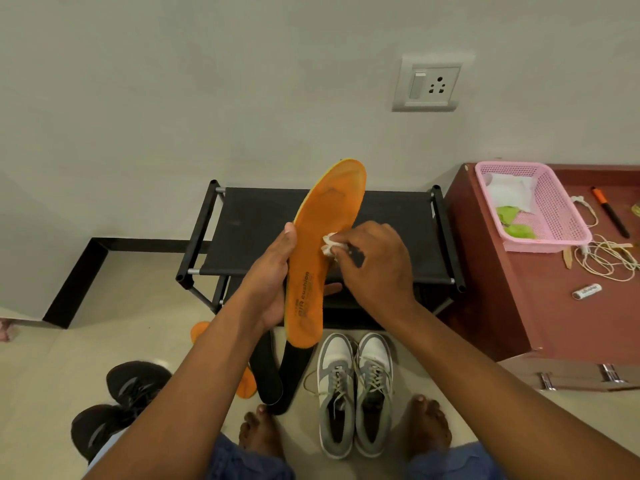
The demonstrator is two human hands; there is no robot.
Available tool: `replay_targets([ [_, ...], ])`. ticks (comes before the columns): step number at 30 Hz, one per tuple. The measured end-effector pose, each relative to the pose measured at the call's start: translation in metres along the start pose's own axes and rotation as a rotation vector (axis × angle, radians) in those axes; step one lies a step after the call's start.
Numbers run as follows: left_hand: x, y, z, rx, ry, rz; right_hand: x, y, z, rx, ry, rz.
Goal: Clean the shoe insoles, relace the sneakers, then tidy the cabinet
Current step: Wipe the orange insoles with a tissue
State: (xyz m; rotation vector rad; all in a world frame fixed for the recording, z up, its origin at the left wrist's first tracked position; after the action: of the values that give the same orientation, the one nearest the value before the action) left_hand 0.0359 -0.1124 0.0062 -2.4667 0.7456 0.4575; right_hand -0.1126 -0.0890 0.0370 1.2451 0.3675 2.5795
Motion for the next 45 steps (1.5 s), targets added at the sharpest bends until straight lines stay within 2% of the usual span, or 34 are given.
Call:
replay_targets([
  [4,0.015,0.002,-0.002,-0.022,-0.108,-0.064,-0.027,-0.015,0.033,0.138,0.087,0.14],
  [12,0.039,0.004,-0.014,-0.141,-0.381,-0.103,-0.048,-0.03,0.06,0.199,0.218,0.321],
  [15,0.035,0.003,-0.015,-0.16,-0.371,-0.101,-0.044,-0.029,0.063,0.206,0.218,0.299],
  [18,0.025,0.003,-0.014,-0.164,-0.328,-0.067,-0.033,-0.024,0.061,0.195,0.184,0.203],
  [22,0.005,0.004,-0.001,-0.048,-0.287,-0.007,-0.02,-0.013,0.049,0.12,0.179,0.075],
  [24,0.002,0.005,0.005,-0.014,-0.211,-0.046,-0.017,-0.008,0.04,0.052,0.134,0.044],
  [27,0.005,0.006,0.006,-0.016,-0.169,-0.084,-0.018,-0.006,0.037,0.036,0.134,0.063],
  [31,0.009,0.006,0.001,-0.043,-0.275,-0.027,-0.026,-0.014,0.047,0.097,0.23,0.156],
  [38,0.044,0.007,-0.014,-0.197,-0.466,-0.152,-0.047,-0.033,0.065,0.171,0.264,0.33],
  [45,0.045,0.002,-0.016,-0.222,-0.526,-0.204,-0.04,-0.031,0.061,0.155,0.077,0.271],
])
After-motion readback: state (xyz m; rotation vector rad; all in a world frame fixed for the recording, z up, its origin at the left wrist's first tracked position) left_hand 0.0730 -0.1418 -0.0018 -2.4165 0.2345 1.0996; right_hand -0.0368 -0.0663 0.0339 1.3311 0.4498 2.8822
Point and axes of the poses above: each hand's wrist, its own y-axis towards the middle knuckle, its own x-axis out of the back of the hand, z = x × y, the point moved 8 cm from there along y, towards the middle knuckle, and after that the axes turned 8 degrees about z, right-handed, at the moved point
